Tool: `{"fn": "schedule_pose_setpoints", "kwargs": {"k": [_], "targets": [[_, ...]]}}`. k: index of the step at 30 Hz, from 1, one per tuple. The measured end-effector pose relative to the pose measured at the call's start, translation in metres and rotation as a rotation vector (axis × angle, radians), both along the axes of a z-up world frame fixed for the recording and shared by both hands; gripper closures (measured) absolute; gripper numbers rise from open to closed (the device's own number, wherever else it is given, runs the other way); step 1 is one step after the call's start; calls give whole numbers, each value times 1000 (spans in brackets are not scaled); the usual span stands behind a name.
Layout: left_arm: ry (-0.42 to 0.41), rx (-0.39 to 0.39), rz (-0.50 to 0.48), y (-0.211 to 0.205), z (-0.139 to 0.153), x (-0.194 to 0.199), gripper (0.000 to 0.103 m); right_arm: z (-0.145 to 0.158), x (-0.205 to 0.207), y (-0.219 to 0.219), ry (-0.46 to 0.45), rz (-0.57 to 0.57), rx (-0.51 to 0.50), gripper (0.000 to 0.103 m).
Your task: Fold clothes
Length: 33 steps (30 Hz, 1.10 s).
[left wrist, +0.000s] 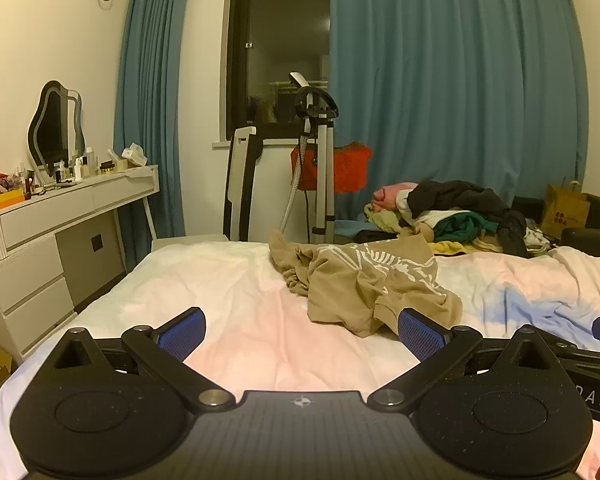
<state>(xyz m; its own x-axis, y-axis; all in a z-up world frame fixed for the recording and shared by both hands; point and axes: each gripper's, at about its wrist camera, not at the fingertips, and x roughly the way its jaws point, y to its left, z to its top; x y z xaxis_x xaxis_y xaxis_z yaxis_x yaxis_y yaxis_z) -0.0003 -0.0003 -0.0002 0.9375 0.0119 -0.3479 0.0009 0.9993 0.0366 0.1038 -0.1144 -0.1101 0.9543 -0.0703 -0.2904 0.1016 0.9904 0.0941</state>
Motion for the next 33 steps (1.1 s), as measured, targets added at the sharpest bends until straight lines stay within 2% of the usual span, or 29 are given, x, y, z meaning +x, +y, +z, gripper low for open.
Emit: {"fn": "schedule_pose_setpoints", "kwargs": {"k": [8,13,33], "targets": [[-19,9,6,-7,-3,-6,0,-1,1,1,-10,-2,0,6],[-1,-12,4,1,1,0,0,0,0,1,-14,-3,-5,6],[7,-13,-17,0,0,-1,0,-3,0,6,-8,-21,-10,6]]}}
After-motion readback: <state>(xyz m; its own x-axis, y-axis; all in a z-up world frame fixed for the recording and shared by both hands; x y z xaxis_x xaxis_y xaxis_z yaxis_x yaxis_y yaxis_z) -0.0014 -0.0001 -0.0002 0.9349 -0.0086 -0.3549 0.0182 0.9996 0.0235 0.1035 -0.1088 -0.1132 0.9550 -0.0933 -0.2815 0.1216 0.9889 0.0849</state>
